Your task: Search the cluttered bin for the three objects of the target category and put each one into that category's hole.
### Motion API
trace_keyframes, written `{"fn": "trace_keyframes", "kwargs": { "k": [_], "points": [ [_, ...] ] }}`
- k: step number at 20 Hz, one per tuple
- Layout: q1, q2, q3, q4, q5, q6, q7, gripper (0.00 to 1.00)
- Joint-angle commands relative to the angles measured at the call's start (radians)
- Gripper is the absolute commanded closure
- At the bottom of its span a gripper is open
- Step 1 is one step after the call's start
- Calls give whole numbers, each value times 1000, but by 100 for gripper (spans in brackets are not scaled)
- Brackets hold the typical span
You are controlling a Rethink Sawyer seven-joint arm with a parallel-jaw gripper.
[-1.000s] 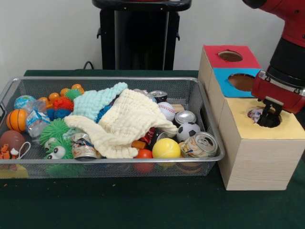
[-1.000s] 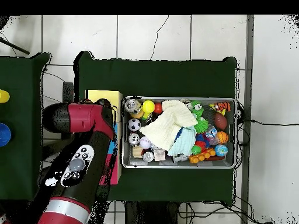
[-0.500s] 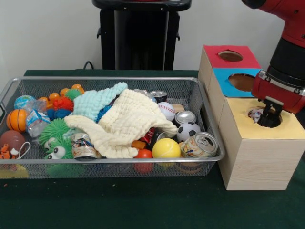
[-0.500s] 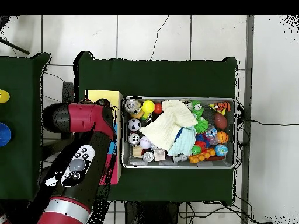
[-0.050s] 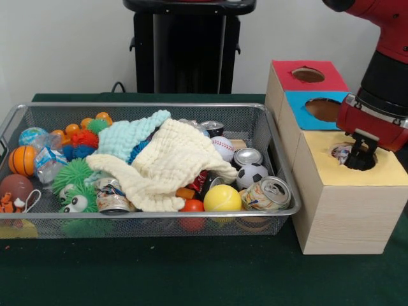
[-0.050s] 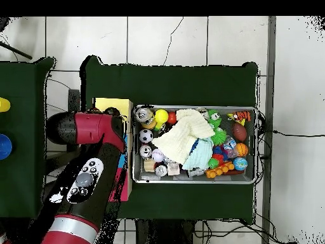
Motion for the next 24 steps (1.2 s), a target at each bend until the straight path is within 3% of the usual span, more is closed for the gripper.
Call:
{"fn": "trace_keyframes", "kwargs": {
  "k": [1,24],
  "points": [
    [-28,47,167,170,34,18,173,100],
    [-56,12,182,162,40,98,151,100]
  ]
}}
